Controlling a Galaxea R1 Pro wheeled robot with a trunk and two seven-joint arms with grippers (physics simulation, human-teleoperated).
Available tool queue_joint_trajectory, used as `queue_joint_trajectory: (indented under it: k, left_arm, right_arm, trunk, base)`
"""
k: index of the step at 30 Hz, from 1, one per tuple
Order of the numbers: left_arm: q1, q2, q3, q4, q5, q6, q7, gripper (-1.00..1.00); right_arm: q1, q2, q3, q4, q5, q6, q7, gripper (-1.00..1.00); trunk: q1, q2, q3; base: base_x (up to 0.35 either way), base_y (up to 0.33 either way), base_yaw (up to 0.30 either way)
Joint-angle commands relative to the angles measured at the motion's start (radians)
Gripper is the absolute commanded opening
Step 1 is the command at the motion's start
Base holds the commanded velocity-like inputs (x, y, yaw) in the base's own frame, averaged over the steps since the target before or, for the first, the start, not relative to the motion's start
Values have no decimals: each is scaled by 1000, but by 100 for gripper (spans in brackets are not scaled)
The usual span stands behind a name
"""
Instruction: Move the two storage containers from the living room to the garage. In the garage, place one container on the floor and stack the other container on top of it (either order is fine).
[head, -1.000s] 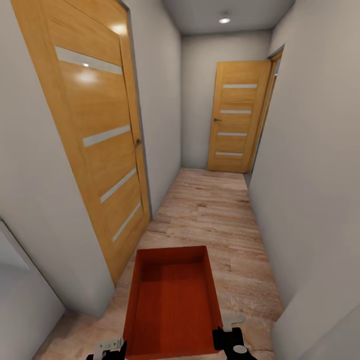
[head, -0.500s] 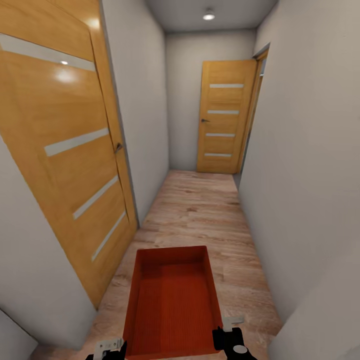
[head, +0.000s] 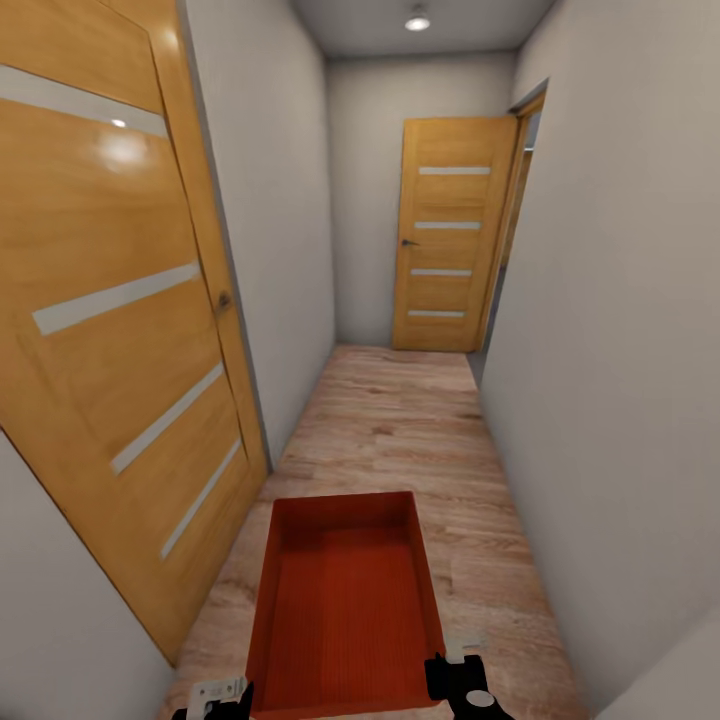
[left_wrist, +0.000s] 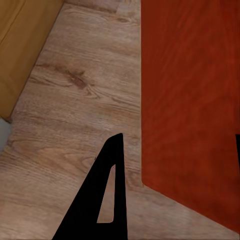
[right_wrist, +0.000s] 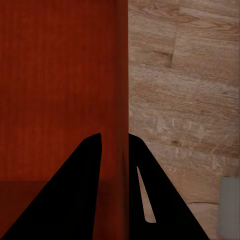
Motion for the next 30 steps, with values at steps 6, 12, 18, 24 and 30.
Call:
queue_joint_trajectory:
  k: [6, 12, 18, 24, 30]
  left_arm:
    - [0, 11, 17, 1, 0, -1, 1, -100]
    - [0, 11, 17, 1, 0, 0, 1, -100]
    - [0, 11, 17, 1, 0, 0, 1, -100]
    - [0, 11, 17, 1, 0, 0, 1, -100]
    - [0, 11, 17, 1, 0, 0, 1, -100]
  right_arm:
    - [-2, -1, -59, -3, 9, -4, -15, -100]
    - [-2, -1, -59, -3, 9, -4, -15, -100]
    - [-2, -1, -59, -3, 9, -4, -15, -100]
    - [-2, -1, -59, -3, 9, -4, -15, -100]
    - [-2, 0, -59, -3, 9, -4, -15, -100]
  trunk:
    - [1, -1, -1]
    - [1, -1, -1]
    - [1, -1, -1]
    - [1, -1, -1]
    - [1, -1, -1]
  base:
    - [345, 0, 0]
    - [345, 0, -6]
    - [345, 0, -137]
    - [345, 0, -45]
    - [345, 0, -6]
